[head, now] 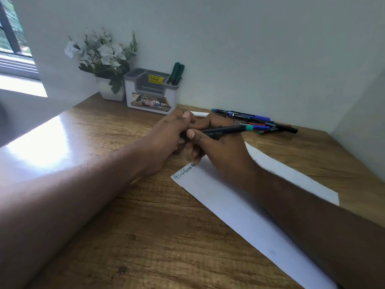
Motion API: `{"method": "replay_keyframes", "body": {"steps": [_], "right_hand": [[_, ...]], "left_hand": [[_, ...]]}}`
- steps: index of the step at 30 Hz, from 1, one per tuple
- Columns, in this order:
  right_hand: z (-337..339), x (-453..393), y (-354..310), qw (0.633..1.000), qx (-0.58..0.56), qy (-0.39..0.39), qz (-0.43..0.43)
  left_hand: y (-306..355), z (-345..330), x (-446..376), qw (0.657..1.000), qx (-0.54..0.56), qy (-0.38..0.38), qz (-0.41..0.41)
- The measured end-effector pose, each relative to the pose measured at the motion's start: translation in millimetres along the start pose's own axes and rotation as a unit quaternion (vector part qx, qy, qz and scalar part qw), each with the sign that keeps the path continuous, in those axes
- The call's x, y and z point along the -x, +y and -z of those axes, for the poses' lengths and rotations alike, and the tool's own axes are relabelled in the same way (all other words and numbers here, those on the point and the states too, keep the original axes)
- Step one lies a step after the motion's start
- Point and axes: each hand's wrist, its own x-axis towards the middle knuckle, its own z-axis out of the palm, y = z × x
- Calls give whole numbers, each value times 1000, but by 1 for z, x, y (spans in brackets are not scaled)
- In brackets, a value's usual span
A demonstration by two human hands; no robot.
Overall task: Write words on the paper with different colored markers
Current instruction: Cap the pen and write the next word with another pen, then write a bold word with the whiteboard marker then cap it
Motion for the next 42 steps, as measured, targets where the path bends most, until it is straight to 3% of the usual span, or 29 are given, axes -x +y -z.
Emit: {"method": "replay_keyframes", "body": {"steps": [5, 8, 11, 15, 20, 24, 28, 35, 39, 42], "right_hand": [[2, 3, -3, 1000, 5, -22, 2], [11, -1, -5, 1000, -18, -18, 10], [26, -7, -3, 990, 116, -51, 53], [35, -20, -8, 960, 254, -60, 104], [20, -65, -36, 994, 92, 19, 64], [-11, -125, -57, 982, 78, 80, 151], [-42, -177, -53, 979, 72, 83, 175], [-66, -223, -2, 971, 210, 11, 117], [-70, -234, 18, 929, 362, -19, 73], [-70, -233, 18, 919, 388, -9, 65]], "left_hand": [[-1, 5, -7, 998, 60, -16, 2], [-3, 26, -18, 997, 19, 71, -21], [-7, 46, -28, 984, -1, 173, -53], [-17, 56, -39, 978, -10, 209, -24], [-23, 63, -49, 972, 11, 234, -7], [-14, 69, -59, 956, 78, 284, 13], [-11, 77, -73, 952, 102, 288, 24], [-17, 78, -81, 955, 89, 282, 13], [-20, 79, -83, 954, 84, 287, 2], [-21, 78, -83, 956, 76, 283, -1]]}}
